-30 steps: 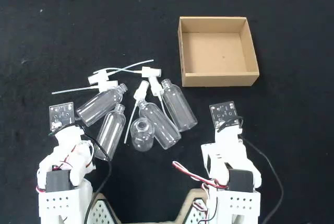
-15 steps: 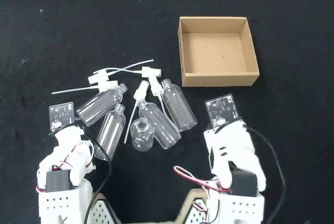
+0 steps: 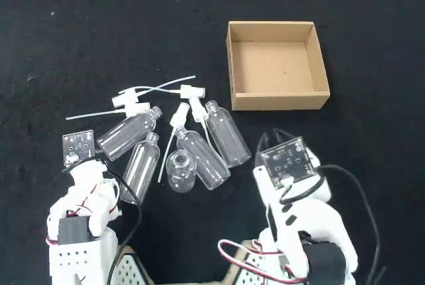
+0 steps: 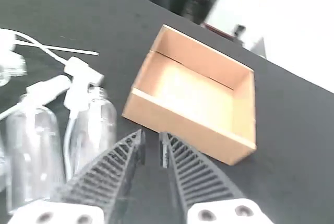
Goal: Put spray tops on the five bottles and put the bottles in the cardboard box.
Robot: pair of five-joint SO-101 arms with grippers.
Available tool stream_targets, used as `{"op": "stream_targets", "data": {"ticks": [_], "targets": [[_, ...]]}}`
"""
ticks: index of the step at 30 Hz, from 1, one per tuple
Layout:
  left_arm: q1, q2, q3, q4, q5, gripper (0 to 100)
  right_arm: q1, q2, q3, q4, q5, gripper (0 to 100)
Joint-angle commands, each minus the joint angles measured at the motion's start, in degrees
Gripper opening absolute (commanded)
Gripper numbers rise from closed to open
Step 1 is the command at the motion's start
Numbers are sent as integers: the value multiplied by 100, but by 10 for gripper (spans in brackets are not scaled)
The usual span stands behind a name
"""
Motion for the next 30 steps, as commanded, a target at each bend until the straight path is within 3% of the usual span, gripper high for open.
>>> {"op": "stream_targets", "data": {"ticks": [1,7,12,15,21,24,30], "targets": [[-4,-35,127,0,0,30,-554,-549,13,-246,-79,123],[-13,-35,127,0,0,30,-1837,-541,-40,-176,-475,178],[-13,-35,127,0,0,30,-2453,242,-321,-167,-545,230],[-13,-35,127,0,0,30,-2971,1130,-629,-114,-1125,299],[-13,-35,127,0,0,30,-4343,2035,-1121,141,-1758,296],[-13,-35,127,0,0,30,-4818,2044,-620,-202,-1749,297],[-13,-35,127,0,0,30,-4862,2044,1007,-1811,-1556,322]]}}
